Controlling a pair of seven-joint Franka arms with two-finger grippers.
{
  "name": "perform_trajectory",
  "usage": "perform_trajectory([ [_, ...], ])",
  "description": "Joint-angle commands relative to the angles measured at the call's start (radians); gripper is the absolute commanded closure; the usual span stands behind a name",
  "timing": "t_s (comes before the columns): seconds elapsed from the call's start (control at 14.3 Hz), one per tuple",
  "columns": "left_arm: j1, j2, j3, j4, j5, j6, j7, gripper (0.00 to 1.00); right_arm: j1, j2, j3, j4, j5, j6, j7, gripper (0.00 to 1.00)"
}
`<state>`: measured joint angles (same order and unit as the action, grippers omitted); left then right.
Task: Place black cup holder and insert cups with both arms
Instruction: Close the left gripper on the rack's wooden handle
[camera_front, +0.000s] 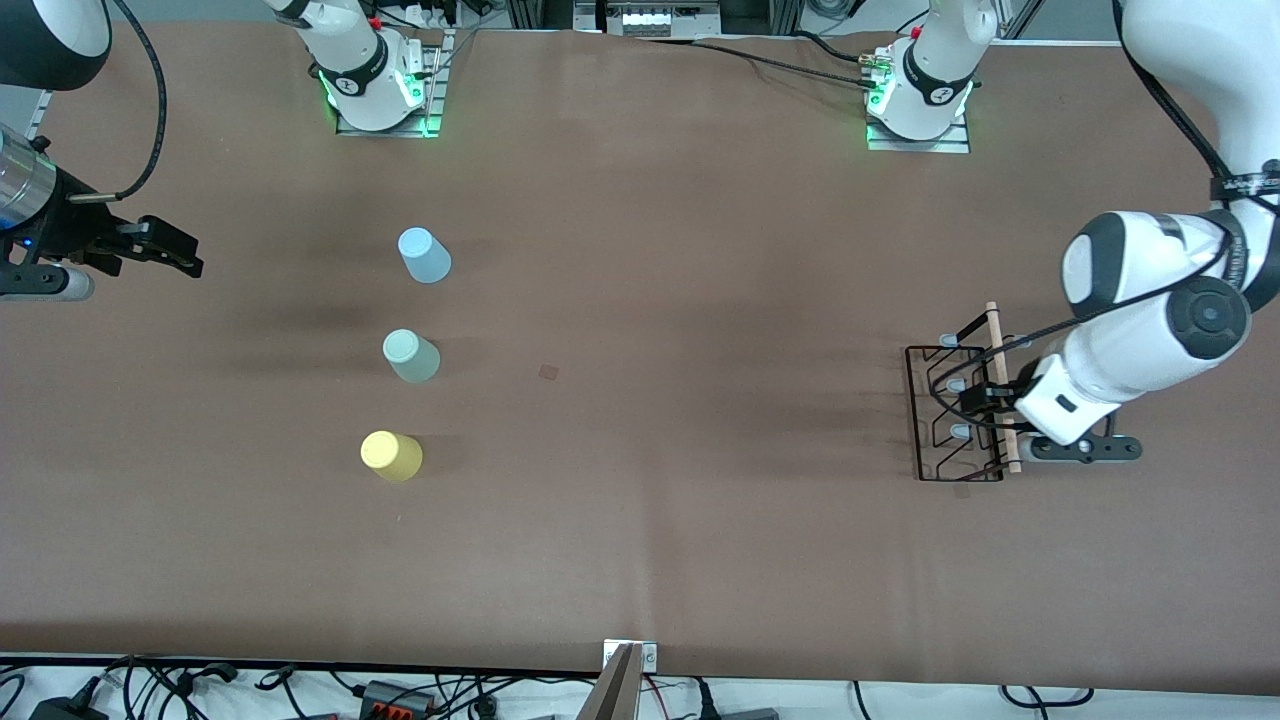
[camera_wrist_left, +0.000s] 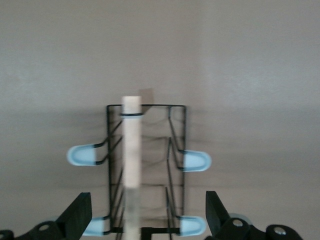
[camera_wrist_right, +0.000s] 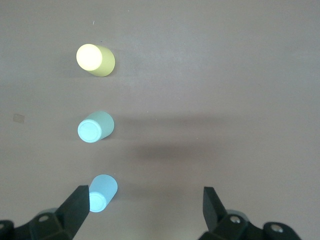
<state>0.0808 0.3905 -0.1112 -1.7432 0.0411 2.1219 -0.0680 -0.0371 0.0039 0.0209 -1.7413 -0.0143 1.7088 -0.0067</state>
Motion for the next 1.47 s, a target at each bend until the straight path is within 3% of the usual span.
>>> perform_trajectory([
  [0.0,0.007,-0.08,-0.004,-0.105,0.016,0.012,0.019,0.0,-0.001,-0.012,0.004,-0.009,0.004,0.005,0.001,0.0],
  [0.14,0.013,-0.088,-0.002,-0.136,0.016,0.023,0.019,0.0,-0.001,-0.012,0.004,-0.009,0.004,0.003,0.001,0.0],
  [0.21,0.016,-0.088,-0.001,-0.14,0.016,0.021,0.02,0.05,0.0,-0.012,0.004,-0.01,0.004,0.003,0.001,0.0],
  [0.98,0.031,-0.093,0.001,-0.161,0.016,0.02,0.02,0.96,-0.004,0.002,0.002,-0.007,0.0,0.014,-0.004,0.0],
  [1.19,0.017,-0.097,-0.01,-0.135,0.016,0.004,0.03,0.99,0.015,0.076,0.004,-0.004,0.0,0.011,0.001,0.0],
  [1.4,0.011,-0.084,-0.118,0.037,0.013,-0.164,0.013,0.99,0.046,0.168,0.004,-0.009,0.002,0.041,0.005,0.0],
])
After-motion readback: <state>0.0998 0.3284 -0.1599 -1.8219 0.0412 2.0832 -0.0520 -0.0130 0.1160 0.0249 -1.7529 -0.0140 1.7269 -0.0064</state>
